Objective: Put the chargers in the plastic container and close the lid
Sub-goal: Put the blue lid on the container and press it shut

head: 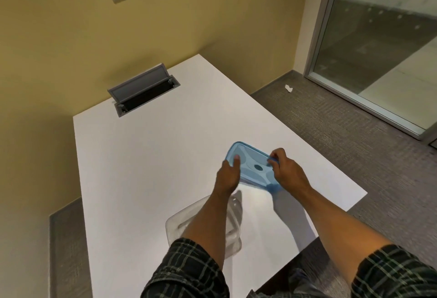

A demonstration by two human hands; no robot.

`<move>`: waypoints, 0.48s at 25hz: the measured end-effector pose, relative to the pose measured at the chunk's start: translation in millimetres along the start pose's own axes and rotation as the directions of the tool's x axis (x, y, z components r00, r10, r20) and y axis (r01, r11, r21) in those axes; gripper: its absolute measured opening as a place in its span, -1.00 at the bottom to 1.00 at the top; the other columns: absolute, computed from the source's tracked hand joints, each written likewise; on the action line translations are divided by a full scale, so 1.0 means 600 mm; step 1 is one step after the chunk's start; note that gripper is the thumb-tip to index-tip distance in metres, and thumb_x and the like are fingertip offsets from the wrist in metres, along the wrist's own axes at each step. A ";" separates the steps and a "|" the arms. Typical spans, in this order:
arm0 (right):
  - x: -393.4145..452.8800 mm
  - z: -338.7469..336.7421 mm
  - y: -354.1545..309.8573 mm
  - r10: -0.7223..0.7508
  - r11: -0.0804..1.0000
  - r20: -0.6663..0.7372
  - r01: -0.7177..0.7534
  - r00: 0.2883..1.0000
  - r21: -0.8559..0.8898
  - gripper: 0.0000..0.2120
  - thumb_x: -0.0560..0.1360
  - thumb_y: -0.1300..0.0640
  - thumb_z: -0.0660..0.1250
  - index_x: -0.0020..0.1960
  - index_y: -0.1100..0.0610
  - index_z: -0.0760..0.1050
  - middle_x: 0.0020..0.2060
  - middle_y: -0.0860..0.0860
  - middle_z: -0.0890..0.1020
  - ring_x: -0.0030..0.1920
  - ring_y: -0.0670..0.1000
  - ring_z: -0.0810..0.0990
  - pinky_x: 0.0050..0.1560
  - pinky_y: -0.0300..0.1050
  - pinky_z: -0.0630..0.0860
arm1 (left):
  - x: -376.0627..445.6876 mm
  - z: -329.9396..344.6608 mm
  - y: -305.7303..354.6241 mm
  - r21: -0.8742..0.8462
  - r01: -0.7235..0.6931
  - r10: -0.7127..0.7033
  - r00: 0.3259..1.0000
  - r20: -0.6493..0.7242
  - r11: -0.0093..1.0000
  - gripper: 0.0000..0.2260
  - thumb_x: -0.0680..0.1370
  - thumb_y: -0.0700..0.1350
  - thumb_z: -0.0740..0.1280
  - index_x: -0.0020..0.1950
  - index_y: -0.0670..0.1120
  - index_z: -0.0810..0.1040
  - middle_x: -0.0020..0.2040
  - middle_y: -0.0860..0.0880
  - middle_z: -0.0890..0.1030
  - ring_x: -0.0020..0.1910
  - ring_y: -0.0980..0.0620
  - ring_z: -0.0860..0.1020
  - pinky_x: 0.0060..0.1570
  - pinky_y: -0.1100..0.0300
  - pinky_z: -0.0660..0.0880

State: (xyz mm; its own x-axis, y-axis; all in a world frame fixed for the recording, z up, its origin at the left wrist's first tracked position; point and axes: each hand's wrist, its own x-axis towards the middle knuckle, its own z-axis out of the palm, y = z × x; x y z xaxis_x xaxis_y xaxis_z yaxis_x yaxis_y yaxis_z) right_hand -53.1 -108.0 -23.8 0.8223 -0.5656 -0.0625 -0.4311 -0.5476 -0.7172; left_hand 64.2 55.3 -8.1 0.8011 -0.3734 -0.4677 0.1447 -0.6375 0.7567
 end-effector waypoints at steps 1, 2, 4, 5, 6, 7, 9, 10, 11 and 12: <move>0.004 0.003 -0.018 -0.097 0.995 -0.015 0.097 0.995 -0.038 -0.91 0.65 0.02 0.19 0.07 0.01 0.31 -0.17 -0.01 0.64 -0.20 0.13 0.61 -0.19 0.06 0.56 | 0.008 -0.020 0.006 -0.175 0.050 -0.057 0.998 -0.030 0.983 -0.25 0.52 0.46 0.02 0.33 -0.13 0.46 0.23 -0.21 0.61 0.01 -0.17 0.69 0.03 -0.03 0.64; 0.005 0.008 -0.037 -0.198 0.976 -0.021 0.195 0.980 -0.100 -0.91 0.64 0.02 0.20 0.08 0.01 0.34 -0.17 0.00 0.63 -0.22 0.11 0.60 -0.22 0.06 0.56 | 0.015 -0.041 0.008 -0.341 0.091 -0.109 0.993 -0.035 0.936 -0.31 0.55 0.43 0.01 0.25 -0.12 0.51 0.14 -0.19 0.64 -0.10 -0.13 0.71 -0.12 0.03 0.65; 0.008 0.019 -0.067 -0.409 0.884 0.010 0.399 0.912 -0.243 -0.92 0.63 0.02 0.22 0.07 0.02 0.41 -0.18 0.01 0.63 -0.24 0.12 0.59 -0.28 0.05 0.54 | 0.024 -0.088 0.002 -0.577 0.146 -0.188 0.982 -0.012 0.804 -0.50 0.63 0.30 0.06 0.12 -0.09 0.51 0.03 -0.21 0.65 -0.18 -0.12 0.70 -0.19 0.08 0.63; 0.012 0.027 -0.074 -0.511 0.808 0.047 0.498 0.858 -0.316 -0.94 0.62 0.05 0.25 0.06 0.03 0.43 -0.19 0.01 0.62 -0.27 0.15 0.58 -0.32 0.04 0.53 | 0.023 -0.113 -0.006 -0.673 0.173 -0.219 0.976 0.016 0.720 -0.62 0.66 0.19 0.12 0.08 -0.12 0.48 0.00 -0.25 0.64 -0.24 -0.11 0.68 -0.22 0.10 0.62; 0.015 0.034 -0.080 -0.604 0.716 0.087 0.588 0.792 -0.376 -0.93 0.59 0.10 0.30 0.06 0.03 0.44 -0.19 0.02 0.61 -0.29 0.16 0.57 -0.36 0.03 0.51 | 0.022 -0.136 -0.018 -0.736 0.204 -0.237 0.970 0.062 0.645 -0.71 0.66 0.06 0.17 0.07 -0.17 0.45 -0.05 -0.29 0.61 -0.35 -0.09 0.63 -0.29 0.13 0.60; 0.019 0.043 -0.082 -0.676 0.622 0.137 0.660 0.724 -0.421 -0.87 0.57 0.14 0.35 0.08 0.03 0.44 -0.16 0.02 0.61 -0.29 0.17 0.56 -0.37 0.03 0.50 | 0.017 -0.155 -0.030 -0.769 0.229 -0.249 0.964 0.094 0.597 -0.78 0.64 -0.07 0.21 0.09 -0.23 0.42 -0.11 -0.29 0.55 -0.44 -0.07 0.55 -0.38 0.18 0.56; 0.020 0.056 -0.083 -0.761 0.472 0.241 0.769 0.603 -0.432 -0.82 0.57 0.10 0.35 0.15 0.02 0.44 -0.03 0.01 0.63 -0.21 0.16 0.58 -0.31 0.01 0.51 | 0.002 -0.190 -0.055 -0.779 0.244 -0.269 0.958 0.101 0.577 -0.88 0.58 -0.26 0.24 0.07 -0.30 0.43 -0.17 -0.22 0.50 -0.49 -0.06 0.49 -0.49 0.22 0.53; 0.015 0.059 -0.087 -0.778 0.455 0.255 0.795 0.574 -0.401 -0.79 0.58 -0.01 0.32 0.19 0.01 0.46 0.04 -0.01 0.64 -0.13 0.14 0.60 -0.25 -0.01 0.53 | -0.009 -0.206 -0.068 -0.774 0.240 -0.269 0.959 0.094 0.586 -0.90 0.57 -0.33 0.22 0.06 -0.33 0.45 -0.16 -0.23 0.53 -0.48 -0.08 0.57 -0.49 0.22 0.55; 0.006 0.063 -0.091 -0.772 0.495 0.234 0.790 0.591 -0.361 -0.69 0.58 -0.14 0.30 0.24 -0.01 0.48 0.13 -0.04 0.63 -0.02 0.10 0.62 -0.14 -0.03 0.55 | -0.025 -0.221 -0.079 -0.767 0.234 -0.268 0.960 0.084 0.597 -0.88 0.57 -0.37 0.19 0.06 -0.34 0.48 -0.14 -0.24 0.59 -0.43 -0.09 0.64 -0.47 0.21 0.58; -0.006 0.066 -0.094 -0.721 0.601 0.181 0.733 0.669 -0.318 -0.58 0.55 -0.25 0.28 0.30 -0.04 0.48 0.22 -0.07 0.60 0.09 0.03 0.60 -0.01 -0.04 0.55 | -0.039 -0.233 -0.091 -0.768 0.230 -0.260 0.962 0.086 0.597 -0.85 0.58 -0.35 0.18 0.08 -0.33 0.51 -0.12 -0.24 0.66 -0.35 -0.09 0.69 -0.43 0.20 0.61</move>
State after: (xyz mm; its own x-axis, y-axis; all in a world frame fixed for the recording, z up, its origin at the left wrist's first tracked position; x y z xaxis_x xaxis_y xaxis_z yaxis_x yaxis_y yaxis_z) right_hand -17.3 -50.6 -10.8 0.9283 0.1274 0.3494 0.2256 -0.9398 -0.2568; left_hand 118.9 193.1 25.6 0.6829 -0.2509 -0.6861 0.7171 0.0513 0.6950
